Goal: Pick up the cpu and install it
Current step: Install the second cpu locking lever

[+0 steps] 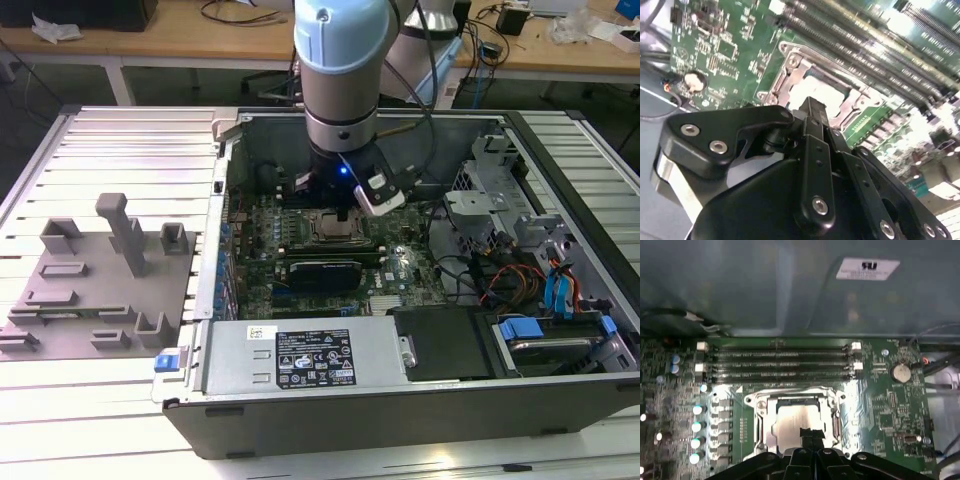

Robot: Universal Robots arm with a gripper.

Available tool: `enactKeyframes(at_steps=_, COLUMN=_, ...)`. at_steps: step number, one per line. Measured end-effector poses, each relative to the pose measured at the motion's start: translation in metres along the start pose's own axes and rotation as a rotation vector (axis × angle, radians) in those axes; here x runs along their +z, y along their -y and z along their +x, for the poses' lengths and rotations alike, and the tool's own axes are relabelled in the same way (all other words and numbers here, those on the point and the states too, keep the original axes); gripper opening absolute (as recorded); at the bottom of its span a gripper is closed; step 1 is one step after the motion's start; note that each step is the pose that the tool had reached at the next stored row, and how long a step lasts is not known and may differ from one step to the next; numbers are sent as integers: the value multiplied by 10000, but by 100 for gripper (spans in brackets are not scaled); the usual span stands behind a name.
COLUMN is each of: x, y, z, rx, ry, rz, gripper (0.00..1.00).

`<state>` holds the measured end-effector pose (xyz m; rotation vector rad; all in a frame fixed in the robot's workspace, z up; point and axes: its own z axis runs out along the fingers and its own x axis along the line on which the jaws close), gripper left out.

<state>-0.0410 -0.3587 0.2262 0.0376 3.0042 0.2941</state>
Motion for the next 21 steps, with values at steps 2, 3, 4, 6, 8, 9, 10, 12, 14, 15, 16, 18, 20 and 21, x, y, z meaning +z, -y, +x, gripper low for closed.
enactKeyframes(at_steps=2, x=0, y=0, z=-4, rx=34, ry=-156, rz=275, gripper=11)
enactKeyframes(at_steps=3, x=0, y=-1, z=-7, rx=45, ry=-232, rz=380, gripper=11)
enactKeyframes(at_steps=4, x=4, y=-10, z=-20, rx=46, ry=-280, rz=478, gripper=11)
enactKeyframes(at_steps=6, x=18, y=-52, z=-58, rx=43, ry=-292, rz=540, gripper=11)
enactKeyframes(at_steps=8, x=22, y=-72, z=-61, rx=41, ry=-291, rz=554, gripper=11)
enactKeyframes(at_steps=9, x=21, y=-79, z=-61, rx=40, ry=-292, rz=556, gripper=11)
enactKeyframes(at_steps=10, x=20, y=-82, z=-62, rx=38, ry=-292, rz=566, gripper=11)
enactKeyframes(at_steps=12, x=10, y=-86, z=-62, rx=33, ry=-293, rz=625, gripper=11)
enactKeyframes(at_steps=14, x=-14, y=-92, z=-66, rx=27, ry=-293, rz=675, gripper=11)
enactKeyframes(at_steps=15, x=-15, y=-92, z=-66, rx=26, ry=-291, rz=675, gripper=11)
enactKeyframes(at_steps=16, x=-15, y=-92, z=-66, rx=26, ry=-291, rz=676, gripper=11)
enactKeyframes(at_steps=18, x=-16, y=-92, z=-66, rx=27, ry=-291, rz=678, gripper=11)
enactKeyframes(at_steps=20, x=-17, y=-92, z=-66, rx=27, ry=-292, rz=678, gripper=11)
enactKeyframes(at_steps=21, x=-16, y=-92, z=-66, rx=27, ry=-291, rz=678, gripper=11)
